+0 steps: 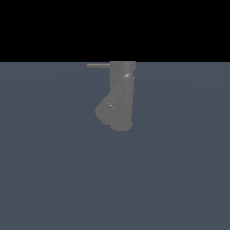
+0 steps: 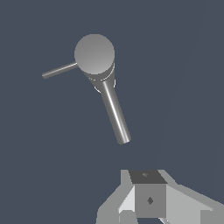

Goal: Turn on the faucet by rotating a designated handle.

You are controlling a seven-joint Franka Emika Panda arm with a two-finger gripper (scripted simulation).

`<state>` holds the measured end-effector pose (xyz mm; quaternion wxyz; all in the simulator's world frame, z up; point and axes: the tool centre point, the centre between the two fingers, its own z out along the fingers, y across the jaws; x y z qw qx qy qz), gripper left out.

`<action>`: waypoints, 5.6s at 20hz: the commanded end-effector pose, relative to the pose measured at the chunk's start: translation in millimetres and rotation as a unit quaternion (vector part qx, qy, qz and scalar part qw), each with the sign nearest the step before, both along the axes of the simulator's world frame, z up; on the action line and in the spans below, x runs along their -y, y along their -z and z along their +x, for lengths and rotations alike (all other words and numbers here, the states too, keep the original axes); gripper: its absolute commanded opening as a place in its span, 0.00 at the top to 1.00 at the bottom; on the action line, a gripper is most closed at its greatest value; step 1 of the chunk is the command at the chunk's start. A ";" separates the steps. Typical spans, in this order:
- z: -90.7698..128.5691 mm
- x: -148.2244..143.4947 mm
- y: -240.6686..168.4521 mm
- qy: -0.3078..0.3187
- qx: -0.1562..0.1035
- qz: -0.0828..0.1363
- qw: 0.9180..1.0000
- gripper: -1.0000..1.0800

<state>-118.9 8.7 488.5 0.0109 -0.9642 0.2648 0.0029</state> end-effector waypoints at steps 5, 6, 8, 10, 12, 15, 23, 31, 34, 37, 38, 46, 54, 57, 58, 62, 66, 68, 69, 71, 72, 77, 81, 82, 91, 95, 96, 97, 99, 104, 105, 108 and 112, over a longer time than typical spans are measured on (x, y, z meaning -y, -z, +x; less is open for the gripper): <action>38.4 -6.7 13.5 0.079 -0.002 0.001 0.997 1.00; 44.2 -7.8 16.0 0.091 -0.002 0.001 0.996 1.00; 55.8 -10.0 21.2 0.115 -0.003 0.001 0.993 1.00; 67.3 -12.3 26.9 0.139 -0.004 0.001 0.990 1.00; 78.6 -14.8 32.9 0.162 -0.004 0.001 0.987 1.00; 95.5 -18.5 42.7 0.198 -0.005 0.000 0.980 1.00; 138.7 -29.4 73.0 0.291 -0.007 -0.001 0.957 1.00; 178.8 -41.4 109.3 0.381 -0.008 -0.003 0.924 1.00; 192.8 -46.1 124.4 0.414 -0.008 -0.004 0.910 1.00; 206.3 -51.0 140.3 0.446 -0.008 -0.005 0.895 1.00; 210.7 -52.6 145.7 0.457 -0.008 -0.005 0.889 1.00; 239.6 -64.7 187.0 0.531 -0.008 -0.008 0.847 1.00; 254.1 -71.8 212.1 0.571 -0.007 -0.009 0.821 1.00; 256.4 -73.0 216.4 0.577 -0.007 -0.009 0.817 1.00; 256.9 -73.2 217.2 0.578 -0.007 -0.009 0.816 1.00; 257.2 -73.3 217.9 0.579 -0.007 -0.009 0.815 1.00; 252.6 -74.0 218.0 0.579 -0.007 -0.009 0.815 1.00; 248.2 -74.7 218.0 0.579 -0.007 -0.009 0.815 1.00; 245.9 -75.0 218.0 0.579 -0.007 -0.009 0.815 1.00; 241.3 -75.7 218.0 0.579 -0.007 -0.009 0.815 1.00; 239.0 -76.1 218.0 0.579 -0.007 -0.009 0.815 1.00; 227.0 -77.9 218.1 0.579 -0.007 -0.009 0.815 1.00; 217.0 -79.4 218.1 0.579 -0.007 -0.009 0.815 1.00; 214.4 -79.8 218.1 0.579 -0.007 -0.009 0.815 1.00; 190.4 -83.2 218.0 0.579 -0.007 -0.009 0.815 1.00; 179.2 -84.9 218.1 0.579 -0.007 -0.009 0.815 1.00; 176.3 -85.3 218.1 0.579 -0.007 -0.009 0.815 1.00; 173.5 -85.8 218.1 0.579 -0.007 -0.009 0.815 1.00; 167.6 -86.7 218.1 0.579 -0.007 -0.009 0.815 1.00; 165.5 -83.7 217.9 0.580 -0.003 -0.007 0.814 1.00; 162.7 -82.0 217.8 0.580 -0.003 -0.007 0.814 1.00; 154.7 -76.8 218.2 0.580 -0.004 -0.007 0.814 1.00; 143.4 -69.5 217.9 0.580 -0.004 -0.007 0.814 1.00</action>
